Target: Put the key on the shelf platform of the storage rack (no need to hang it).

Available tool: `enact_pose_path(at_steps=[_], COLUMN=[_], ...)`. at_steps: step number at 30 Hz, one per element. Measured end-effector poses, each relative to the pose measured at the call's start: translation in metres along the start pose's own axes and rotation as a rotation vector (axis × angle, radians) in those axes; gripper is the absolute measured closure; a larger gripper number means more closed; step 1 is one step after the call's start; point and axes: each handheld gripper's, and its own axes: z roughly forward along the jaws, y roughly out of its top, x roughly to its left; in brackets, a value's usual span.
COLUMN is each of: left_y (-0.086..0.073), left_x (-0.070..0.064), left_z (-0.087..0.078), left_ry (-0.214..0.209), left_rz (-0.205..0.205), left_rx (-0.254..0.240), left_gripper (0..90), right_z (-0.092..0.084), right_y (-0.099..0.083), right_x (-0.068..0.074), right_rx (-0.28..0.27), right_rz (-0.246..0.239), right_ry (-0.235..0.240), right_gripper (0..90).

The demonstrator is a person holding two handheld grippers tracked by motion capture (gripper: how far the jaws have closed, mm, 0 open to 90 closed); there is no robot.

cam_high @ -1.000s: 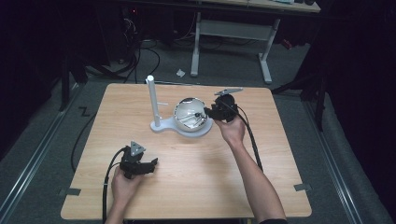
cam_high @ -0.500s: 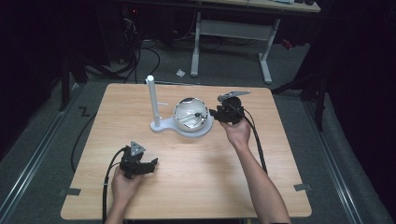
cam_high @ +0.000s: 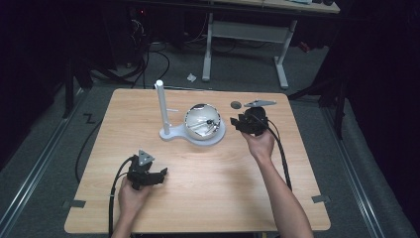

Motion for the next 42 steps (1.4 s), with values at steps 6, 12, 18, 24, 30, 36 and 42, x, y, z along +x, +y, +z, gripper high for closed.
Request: enact_pose_path(at_steps=[6,12,18,24,30,36,42], left_y=[0.0,0.0,0.0,0.0,0.0,0.0,0.0], left_x=[0.0,0.0,0.0,0.0,0.0,0.0,0.0], left_z=[0.0,0.0,0.0,0.0,0.0,0.0,0.0], left_ry=[0.0,0.001,0.001,0.001,0.001,0.002,0.002], left_rz=[0.001,0.0,0.0,0.001,0.0,0.002,0.002], left_rx=[0.0,-0.001,-0.001,-0.001,-0.002,-0.001,-0.001], left_gripper=[23.5,23.5,23.4,23.4,23.5,23.4,23.4], right_z=[-0.009,-0.016,-0.023,-0.029,-0.034,-0.038,-0.045], right_y=[-0.002,-0.008,-0.015,-0.022,-0.031,-0.038,-0.045], right_x=[-0.003,-0.007,-0.013,-0.016,-0.021,-0.024,-0.026], right_rx=[-0.005,-0.018,-0.011,-0.016,-0.009,-0.013,-0.005], right_rz=[0.004,0.013,0.033,0.034,0.043,0.053,0.058], right_ry=[0.0,0.002,0.001,-0.007,-0.013,-0.024,-0.025], right_gripper=[59.0,59.0,58.5,58.5,58.3,58.3,58.1])
